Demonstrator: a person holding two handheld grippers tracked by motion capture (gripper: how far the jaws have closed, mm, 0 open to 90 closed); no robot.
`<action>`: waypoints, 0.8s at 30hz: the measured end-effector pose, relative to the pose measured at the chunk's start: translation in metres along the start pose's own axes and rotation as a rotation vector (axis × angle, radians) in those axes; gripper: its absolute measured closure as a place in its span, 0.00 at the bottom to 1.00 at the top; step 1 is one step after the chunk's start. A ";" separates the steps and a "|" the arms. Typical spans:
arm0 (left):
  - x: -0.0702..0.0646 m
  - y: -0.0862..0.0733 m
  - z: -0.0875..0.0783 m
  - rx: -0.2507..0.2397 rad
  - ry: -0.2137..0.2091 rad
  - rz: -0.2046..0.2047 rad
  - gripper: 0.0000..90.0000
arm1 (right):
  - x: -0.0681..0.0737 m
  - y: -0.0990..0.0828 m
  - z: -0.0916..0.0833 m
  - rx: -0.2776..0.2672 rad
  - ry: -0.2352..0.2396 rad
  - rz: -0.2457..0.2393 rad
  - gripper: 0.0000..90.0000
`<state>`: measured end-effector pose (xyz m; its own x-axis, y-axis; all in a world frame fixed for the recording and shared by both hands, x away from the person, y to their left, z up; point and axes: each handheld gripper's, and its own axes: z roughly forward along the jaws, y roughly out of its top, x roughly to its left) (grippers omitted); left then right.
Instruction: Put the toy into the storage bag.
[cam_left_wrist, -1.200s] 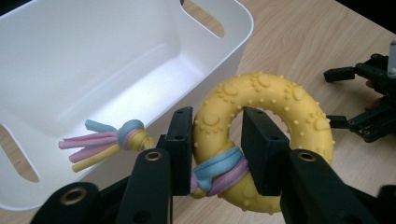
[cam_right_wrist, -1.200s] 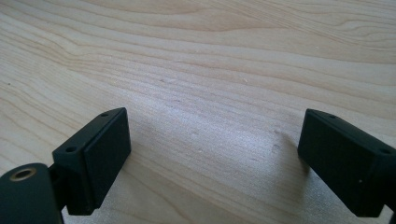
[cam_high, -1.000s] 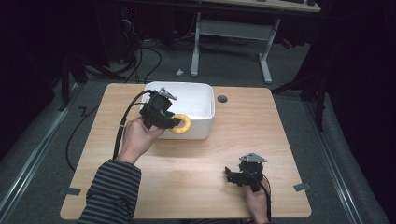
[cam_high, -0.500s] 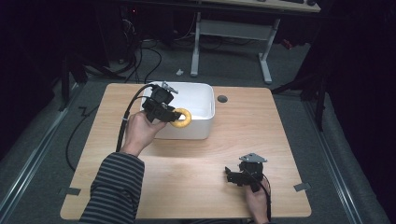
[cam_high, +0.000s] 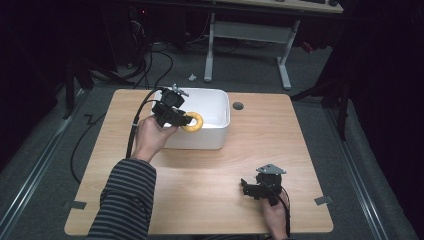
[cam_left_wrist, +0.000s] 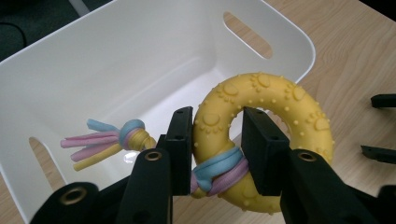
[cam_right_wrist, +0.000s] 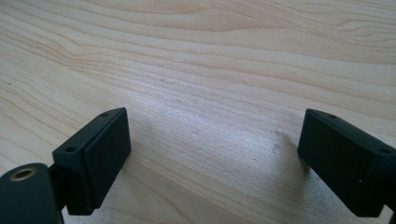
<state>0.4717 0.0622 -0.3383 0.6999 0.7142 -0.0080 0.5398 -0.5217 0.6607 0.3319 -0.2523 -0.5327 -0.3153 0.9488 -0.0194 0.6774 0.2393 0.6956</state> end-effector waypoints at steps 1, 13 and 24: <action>0.001 0.000 0.001 0.001 0.001 -0.004 0.72 | 0.000 0.000 0.000 0.000 0.000 0.000 0.10; 0.010 0.001 0.011 0.008 0.013 -0.033 0.72 | 0.000 0.000 0.000 0.000 0.000 0.000 0.10; 0.017 0.001 0.021 0.007 0.036 -0.058 0.72 | 0.000 0.000 0.000 0.000 0.000 -0.001 0.10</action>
<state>0.4937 0.0637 -0.3530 0.6498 0.7598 -0.0190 0.5827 -0.4820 0.6543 0.3319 -0.2524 -0.5326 -0.3161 0.9485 -0.0204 0.6772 0.2406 0.6954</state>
